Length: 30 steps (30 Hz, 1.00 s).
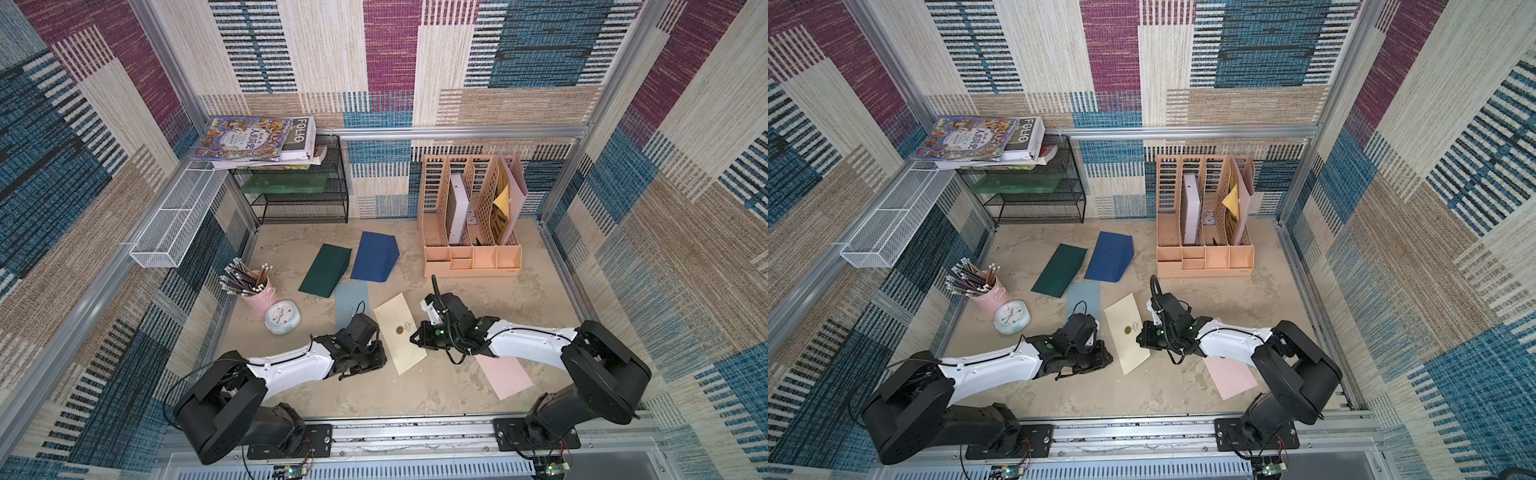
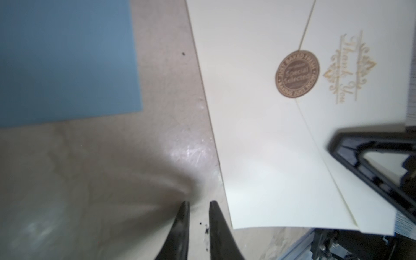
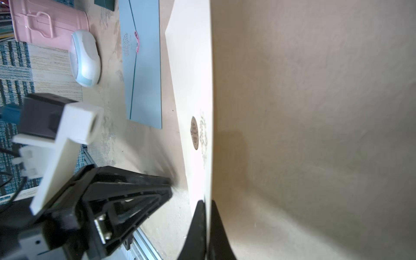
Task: Open the envelope
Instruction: Pick up the envelope from the center of the board.
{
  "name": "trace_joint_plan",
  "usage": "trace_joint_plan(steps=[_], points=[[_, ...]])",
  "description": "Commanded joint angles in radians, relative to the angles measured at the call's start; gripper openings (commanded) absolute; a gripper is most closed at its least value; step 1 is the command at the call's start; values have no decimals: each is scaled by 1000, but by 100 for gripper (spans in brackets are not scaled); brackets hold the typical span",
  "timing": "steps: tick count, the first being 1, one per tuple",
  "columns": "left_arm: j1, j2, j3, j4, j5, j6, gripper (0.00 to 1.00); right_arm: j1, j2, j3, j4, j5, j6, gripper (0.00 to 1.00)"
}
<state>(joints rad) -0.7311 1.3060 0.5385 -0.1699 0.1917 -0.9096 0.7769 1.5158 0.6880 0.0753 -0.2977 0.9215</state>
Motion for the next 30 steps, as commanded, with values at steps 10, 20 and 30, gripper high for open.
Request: trace_joint_plan(steps=[10,20,30], points=[[92,-579,-130,94,-95,141,72,-140,-275,-94,166,-247,-50,0],[251,-591,-257,558,246,71,64,-188,-388,-168,481,-448,126,0],[317,-418,-189,895,462,-58,63,-166,-401,-168,513,-439,127,0]])
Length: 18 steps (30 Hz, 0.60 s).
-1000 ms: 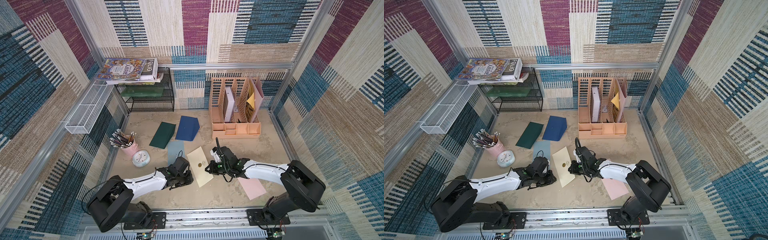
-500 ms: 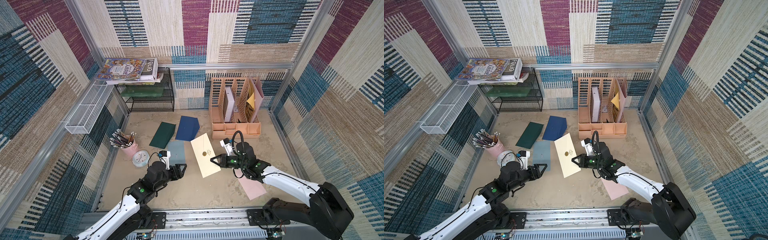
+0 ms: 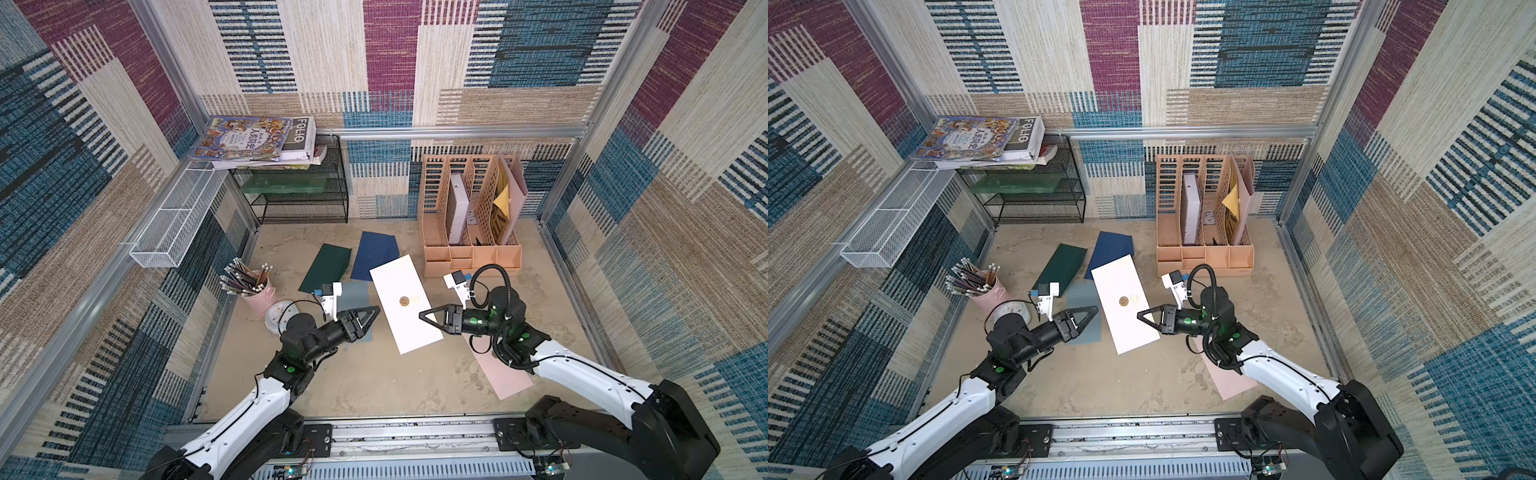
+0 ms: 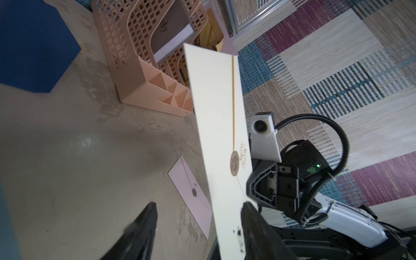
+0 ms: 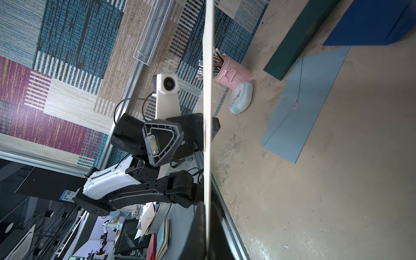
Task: Open the envelope
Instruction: Pick up the envelope from the center of the board.
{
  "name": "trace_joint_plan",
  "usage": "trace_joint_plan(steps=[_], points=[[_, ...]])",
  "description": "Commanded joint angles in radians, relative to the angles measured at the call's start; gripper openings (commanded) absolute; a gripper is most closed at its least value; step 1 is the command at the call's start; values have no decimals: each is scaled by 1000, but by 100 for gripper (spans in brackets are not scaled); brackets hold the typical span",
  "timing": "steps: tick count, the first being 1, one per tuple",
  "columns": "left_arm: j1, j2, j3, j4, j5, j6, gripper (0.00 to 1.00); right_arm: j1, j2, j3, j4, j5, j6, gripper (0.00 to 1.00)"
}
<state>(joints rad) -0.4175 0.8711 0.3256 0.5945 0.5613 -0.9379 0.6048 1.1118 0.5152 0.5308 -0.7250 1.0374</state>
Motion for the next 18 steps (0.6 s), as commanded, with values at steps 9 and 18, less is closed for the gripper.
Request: trace_joint_plan(steps=[9,18], points=[[9,36,79,44,105,-8,65,29,3,20,69,-13,-5,0],[15,84,105,-11,96,9,65,29,-5,52,27,-13,-33,0]])
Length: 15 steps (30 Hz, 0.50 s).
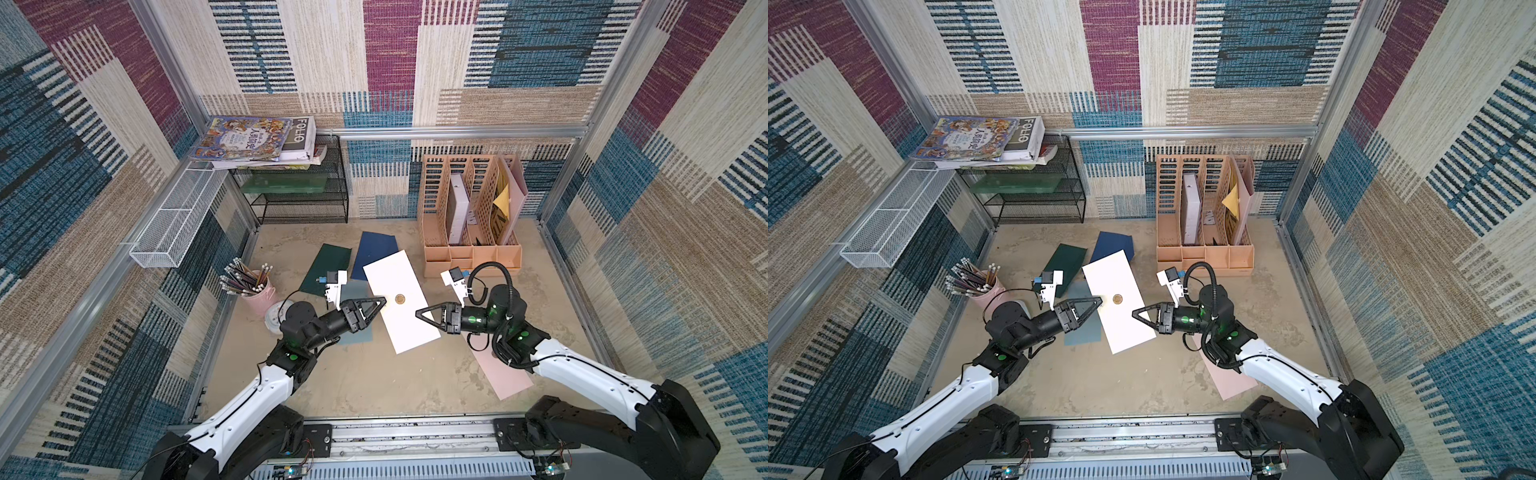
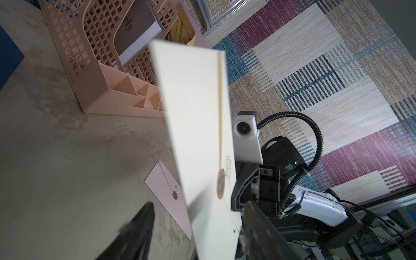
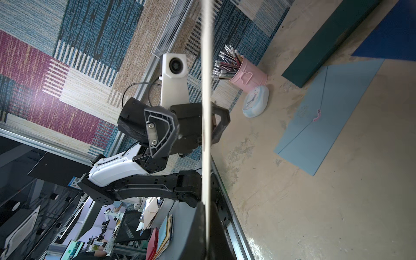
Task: Open the envelope
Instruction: Pick up the envelope from the center of the board.
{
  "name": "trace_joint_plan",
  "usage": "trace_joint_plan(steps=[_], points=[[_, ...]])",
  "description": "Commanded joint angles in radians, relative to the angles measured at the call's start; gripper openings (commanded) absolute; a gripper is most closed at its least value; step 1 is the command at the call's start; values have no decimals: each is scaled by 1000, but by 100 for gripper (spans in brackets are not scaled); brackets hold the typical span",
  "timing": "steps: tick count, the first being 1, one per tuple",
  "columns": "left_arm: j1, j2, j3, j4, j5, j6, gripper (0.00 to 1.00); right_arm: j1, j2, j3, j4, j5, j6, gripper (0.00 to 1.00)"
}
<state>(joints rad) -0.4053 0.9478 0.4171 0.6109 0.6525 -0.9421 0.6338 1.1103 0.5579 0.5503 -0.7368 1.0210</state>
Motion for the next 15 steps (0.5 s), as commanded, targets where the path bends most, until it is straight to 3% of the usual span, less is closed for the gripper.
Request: trace_joint_plan(steps=[1,12,14,15], points=[[6,8,14,-31,3,17,65,-2,-6,12,-11,7,-26,0],[17,39,38,20,34,-5,59,20,40,23,34,-4,-17,0],[17,52,44,43,41,-13,43,28,57,28,37,0,-19,0],[17,54,48,39,44,-14,28,27,61,27,40,3,-20,0]])
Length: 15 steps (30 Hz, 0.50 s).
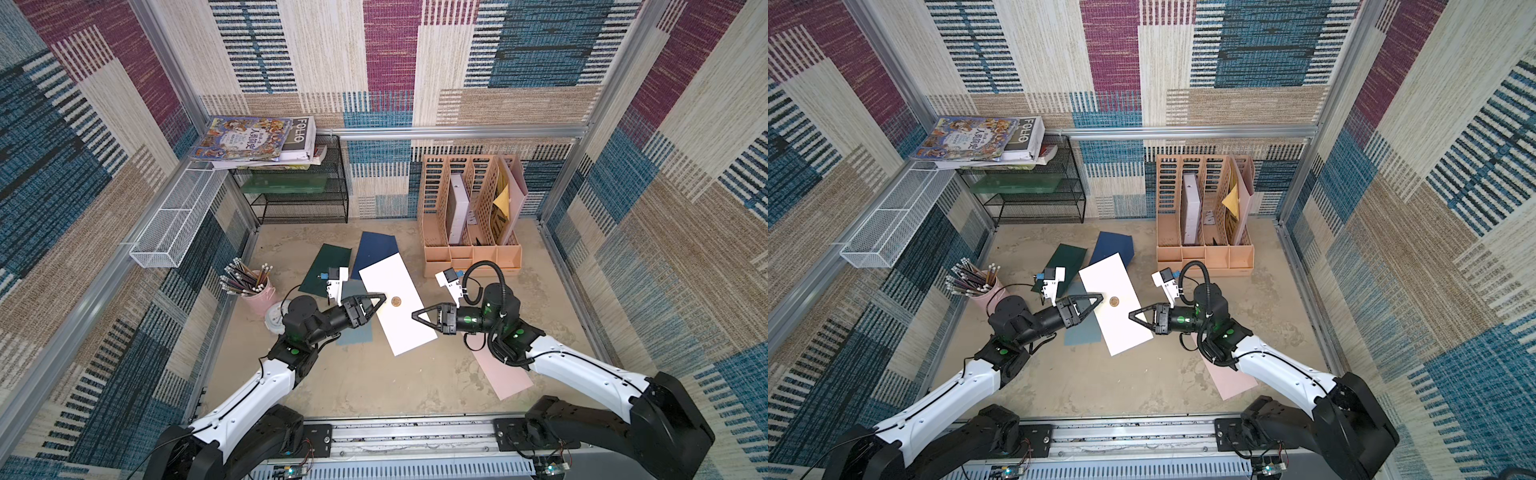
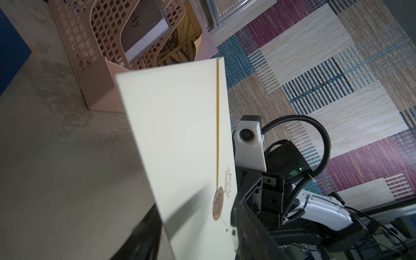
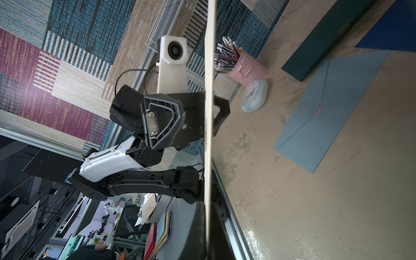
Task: Open the envelope
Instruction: Pick up the envelope from the center of the board.
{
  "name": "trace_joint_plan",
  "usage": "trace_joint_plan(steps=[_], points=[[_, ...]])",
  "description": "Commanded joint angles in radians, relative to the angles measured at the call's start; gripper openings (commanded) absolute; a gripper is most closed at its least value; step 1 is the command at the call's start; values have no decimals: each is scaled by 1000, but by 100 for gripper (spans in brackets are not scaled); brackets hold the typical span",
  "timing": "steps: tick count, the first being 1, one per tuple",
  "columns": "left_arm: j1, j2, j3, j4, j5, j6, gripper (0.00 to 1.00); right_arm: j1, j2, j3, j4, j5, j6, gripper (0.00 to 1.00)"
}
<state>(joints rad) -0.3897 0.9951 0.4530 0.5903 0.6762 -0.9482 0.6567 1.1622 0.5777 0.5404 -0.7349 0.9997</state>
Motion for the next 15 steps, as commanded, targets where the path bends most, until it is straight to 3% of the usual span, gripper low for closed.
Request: trace_joint_plan(steps=[1,3,11,13,15], points=[[2,7,15,53,19,-6,13,4,11,7,47,5,-1,0],[2,2,16,41,17,-1,0,3,10,2,41,13,-3,0],[2,-13,15,33,10,9,0,-2,10,-1,-21,30,-34,1],[2,-20,23,-22,1,18,0,-2,13,20,-87,55,-74,19],[2,-36,45,-104,-15,53,0,7,9,73,-231,129,-162,47]])
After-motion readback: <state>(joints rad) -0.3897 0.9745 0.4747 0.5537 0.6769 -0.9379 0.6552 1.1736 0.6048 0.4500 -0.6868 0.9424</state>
